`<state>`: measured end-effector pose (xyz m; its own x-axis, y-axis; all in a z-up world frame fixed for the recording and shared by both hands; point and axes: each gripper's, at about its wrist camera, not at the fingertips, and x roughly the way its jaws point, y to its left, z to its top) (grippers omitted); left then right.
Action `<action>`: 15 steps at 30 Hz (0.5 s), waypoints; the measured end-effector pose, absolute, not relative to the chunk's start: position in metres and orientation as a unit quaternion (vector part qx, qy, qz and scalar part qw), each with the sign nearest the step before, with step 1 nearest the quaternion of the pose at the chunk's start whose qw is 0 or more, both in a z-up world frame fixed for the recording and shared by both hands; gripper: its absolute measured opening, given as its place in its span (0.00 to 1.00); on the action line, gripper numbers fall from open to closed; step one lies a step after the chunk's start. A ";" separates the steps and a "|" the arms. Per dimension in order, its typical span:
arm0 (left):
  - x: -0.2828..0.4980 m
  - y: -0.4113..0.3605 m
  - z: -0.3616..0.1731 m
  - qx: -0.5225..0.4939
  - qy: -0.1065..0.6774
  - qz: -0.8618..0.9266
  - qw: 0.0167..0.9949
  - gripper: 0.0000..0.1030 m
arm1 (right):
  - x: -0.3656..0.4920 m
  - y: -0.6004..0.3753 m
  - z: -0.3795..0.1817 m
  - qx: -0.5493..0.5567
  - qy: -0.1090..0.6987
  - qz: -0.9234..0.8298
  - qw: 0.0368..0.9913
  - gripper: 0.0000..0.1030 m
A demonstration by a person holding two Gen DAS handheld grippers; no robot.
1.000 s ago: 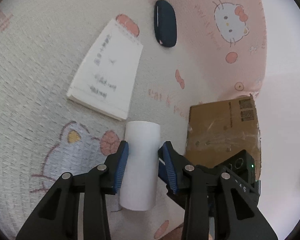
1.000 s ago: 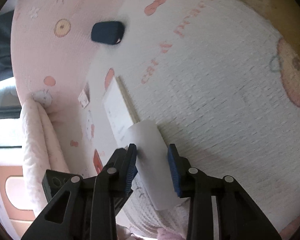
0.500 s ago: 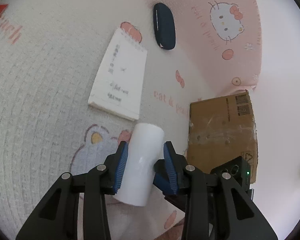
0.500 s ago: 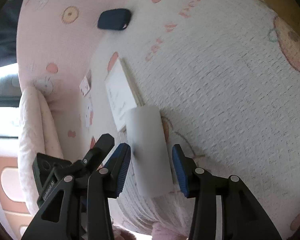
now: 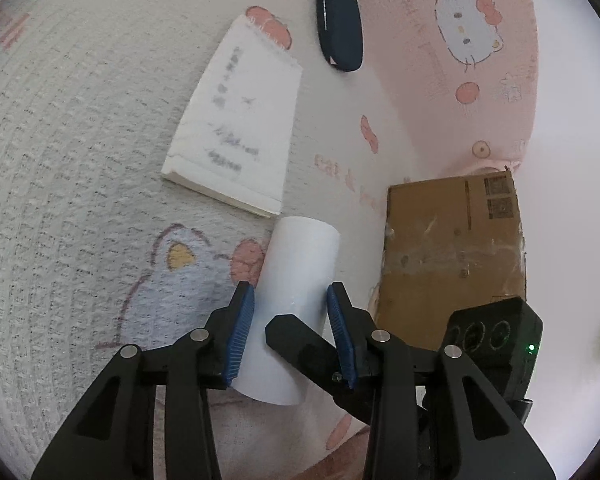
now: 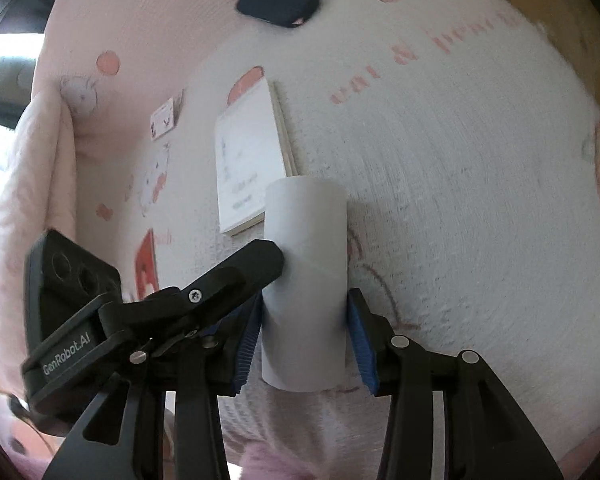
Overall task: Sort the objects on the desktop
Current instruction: 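Lift the paper roll with the right gripper and carry it over the box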
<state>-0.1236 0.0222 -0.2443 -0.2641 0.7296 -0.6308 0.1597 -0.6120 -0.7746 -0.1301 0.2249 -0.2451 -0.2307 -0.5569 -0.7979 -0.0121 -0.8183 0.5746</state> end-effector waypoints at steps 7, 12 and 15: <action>-0.124 0.018 -0.221 -0.547 -0.399 0.703 0.215 0.39 | -0.134 0.225 -0.219 0.574 -0.212 -0.766 0.199 0.40; -0.124 0.012 -0.186 -0.513 -0.403 0.724 0.224 0.39 | -0.133 0.222 -0.184 0.545 -0.200 -0.785 0.216 0.40; -0.123 0.007 -0.156 -0.480 -0.401 0.743 0.237 0.39 | -0.131 0.218 -0.156 0.518 -0.184 -0.802 0.233 0.40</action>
<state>-0.1226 0.0069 -0.1560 -0.4259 0.7376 -0.5240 0.0328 -0.5662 -0.8236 -0.1315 0.2177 -0.1555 -0.3550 -0.5649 -0.7449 0.1833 -0.8234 0.5371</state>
